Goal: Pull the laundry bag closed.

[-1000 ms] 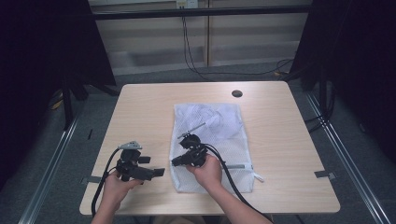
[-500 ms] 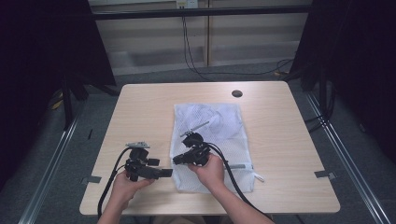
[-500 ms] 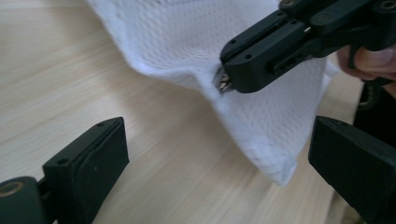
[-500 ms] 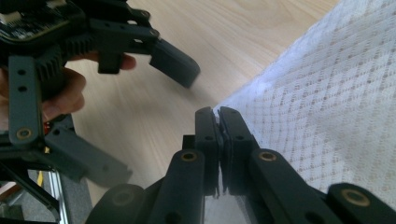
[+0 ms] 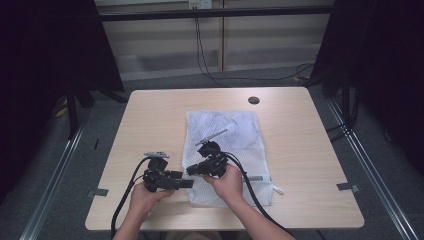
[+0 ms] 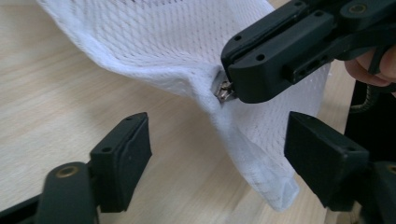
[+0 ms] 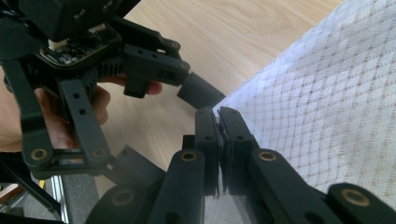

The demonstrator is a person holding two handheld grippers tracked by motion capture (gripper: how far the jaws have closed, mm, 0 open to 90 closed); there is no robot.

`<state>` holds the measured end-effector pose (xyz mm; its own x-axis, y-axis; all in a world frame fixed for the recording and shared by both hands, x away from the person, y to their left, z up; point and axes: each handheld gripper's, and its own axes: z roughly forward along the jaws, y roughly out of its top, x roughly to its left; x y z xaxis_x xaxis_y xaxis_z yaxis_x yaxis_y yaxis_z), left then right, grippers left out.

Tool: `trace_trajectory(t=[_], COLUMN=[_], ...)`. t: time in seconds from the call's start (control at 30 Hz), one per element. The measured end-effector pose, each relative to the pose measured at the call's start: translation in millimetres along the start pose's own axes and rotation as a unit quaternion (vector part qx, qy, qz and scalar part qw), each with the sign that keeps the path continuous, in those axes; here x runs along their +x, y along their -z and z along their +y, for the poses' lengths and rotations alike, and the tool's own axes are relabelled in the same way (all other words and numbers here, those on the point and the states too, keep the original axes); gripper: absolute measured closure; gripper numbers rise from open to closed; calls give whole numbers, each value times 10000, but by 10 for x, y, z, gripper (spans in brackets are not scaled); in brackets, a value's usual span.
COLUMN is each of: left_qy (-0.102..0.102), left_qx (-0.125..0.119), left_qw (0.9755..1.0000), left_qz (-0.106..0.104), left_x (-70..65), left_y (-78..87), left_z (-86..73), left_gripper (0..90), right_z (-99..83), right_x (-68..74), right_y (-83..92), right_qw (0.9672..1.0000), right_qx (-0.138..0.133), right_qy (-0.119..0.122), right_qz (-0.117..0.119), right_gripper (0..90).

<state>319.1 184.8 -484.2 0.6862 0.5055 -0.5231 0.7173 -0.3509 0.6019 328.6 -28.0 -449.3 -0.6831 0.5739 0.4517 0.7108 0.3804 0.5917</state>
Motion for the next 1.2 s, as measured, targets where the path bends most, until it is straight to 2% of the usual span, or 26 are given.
trace_trajectory(t=[0.23, 0.4, 0.67, 0.83, 0.93, 1.2], left_qy=[46, 113, 84, 132, 136, 165], left_qx=[39, -41, -14, -1, -37, -51], left_qw=[9999, 9998, 9998, 9996, 9997, 9996], left_qz=[-160, -179, -192, -241, -198, -207], left_x=[-39, -52, -58, -56, -56, -69], left_y=[-81, -109, -141, -159, -159, -153], left_z=[14, 18, 11, 13, 15, 20], left_gripper=[337, 405, 520, 545, 579, 724], right_z=[8, 10, 20, 26, 27, 25], right_x=[10, 23, 38, 44, 45, 45], right_y=[31, 36, 38, 42, 47, 45], right_qw=[10000, 9999, 9999, 9999, 9998, 9998], right_qx=[-76, -100, -117, -141, -149, -158], right_qy=[23, -15, -6, 25, 25, 39], right_qz=[24, 66, 81, 78, 90, 64], right_gripper=[869, 868, 868, 868, 869, 869])
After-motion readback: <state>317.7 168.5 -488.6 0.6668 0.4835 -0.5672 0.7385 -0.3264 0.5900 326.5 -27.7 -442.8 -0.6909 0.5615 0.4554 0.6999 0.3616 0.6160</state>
